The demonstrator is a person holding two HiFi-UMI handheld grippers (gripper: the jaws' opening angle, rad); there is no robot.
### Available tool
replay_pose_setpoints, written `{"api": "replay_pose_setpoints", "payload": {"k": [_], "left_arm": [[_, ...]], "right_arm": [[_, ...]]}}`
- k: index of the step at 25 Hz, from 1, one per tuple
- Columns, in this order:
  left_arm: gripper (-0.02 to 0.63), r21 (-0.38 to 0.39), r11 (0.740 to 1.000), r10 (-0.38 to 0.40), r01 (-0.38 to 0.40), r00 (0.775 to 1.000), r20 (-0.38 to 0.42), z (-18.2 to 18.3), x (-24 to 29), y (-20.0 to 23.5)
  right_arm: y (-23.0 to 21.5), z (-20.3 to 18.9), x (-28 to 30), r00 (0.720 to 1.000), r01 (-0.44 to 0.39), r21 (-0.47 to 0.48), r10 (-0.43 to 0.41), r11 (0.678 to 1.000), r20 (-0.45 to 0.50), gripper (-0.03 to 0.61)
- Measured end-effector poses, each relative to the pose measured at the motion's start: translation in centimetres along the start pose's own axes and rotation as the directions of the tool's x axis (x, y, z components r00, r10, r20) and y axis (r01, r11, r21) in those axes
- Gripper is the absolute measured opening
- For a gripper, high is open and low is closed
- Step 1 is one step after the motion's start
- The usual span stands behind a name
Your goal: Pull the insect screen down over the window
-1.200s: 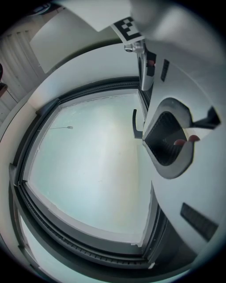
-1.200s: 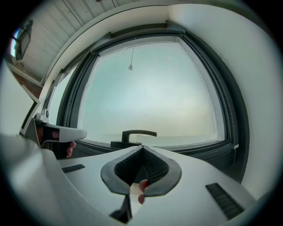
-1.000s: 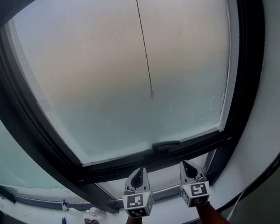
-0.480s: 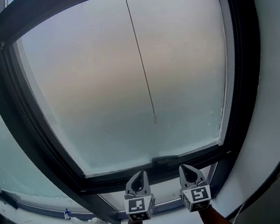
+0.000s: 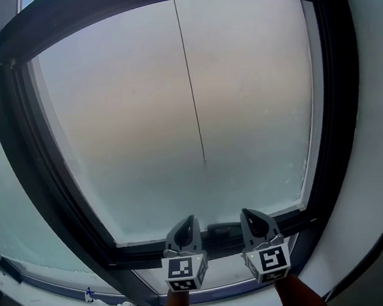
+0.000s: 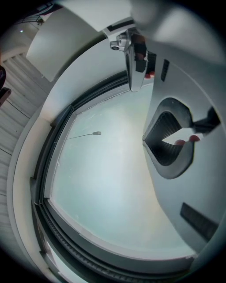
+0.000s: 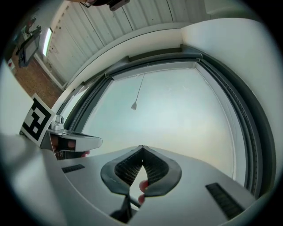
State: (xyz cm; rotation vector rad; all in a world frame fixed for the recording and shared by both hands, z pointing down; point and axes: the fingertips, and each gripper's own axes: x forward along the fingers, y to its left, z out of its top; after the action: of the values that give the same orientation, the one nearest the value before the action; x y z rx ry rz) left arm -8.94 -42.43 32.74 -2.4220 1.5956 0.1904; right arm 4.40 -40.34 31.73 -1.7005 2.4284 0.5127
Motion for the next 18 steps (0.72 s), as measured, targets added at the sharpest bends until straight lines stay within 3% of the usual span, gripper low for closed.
{"api": "replay_pose_setpoints", "payload": {"k": [6,8,12,15,18], "left_arm": [[0.003,0.126,0.991,0.022,-0.036,0.993,0.114,6.3,1.6,1.4],[0.002,0.204,0.977,0.026,-0.056,0.989,0.143,8.7,2.2,1.6],[0.002,0.41,0.906,0.026,-0.107,0.98,0.198,13.1,3.0,0.8],[0.003,0.494,0.856,0.03,-0.151,0.969,0.244,16.3,3.9,0.9],[0.002,0.559,0.808,0.043,-0.187,0.965,0.26,18.8,5.0,1.2]], "right_arm": [[-1.9,6.0,2.2,0.992,0.021,-0.05,-0.015,0.999,0.124,0.002],[-2.6,8.3,2.8,0.984,0.031,-0.071,-0.018,0.997,0.176,0.002],[-4.7,12.2,3.4,0.967,0.059,-0.08,-0.037,0.995,0.252,0.002],[-5.7,14.5,4.3,0.966,0.064,-0.108,-0.035,0.992,0.256,0.002],[-5.2,16.9,5.5,0.974,0.027,-0.209,0.021,0.977,0.227,0.002]]}}
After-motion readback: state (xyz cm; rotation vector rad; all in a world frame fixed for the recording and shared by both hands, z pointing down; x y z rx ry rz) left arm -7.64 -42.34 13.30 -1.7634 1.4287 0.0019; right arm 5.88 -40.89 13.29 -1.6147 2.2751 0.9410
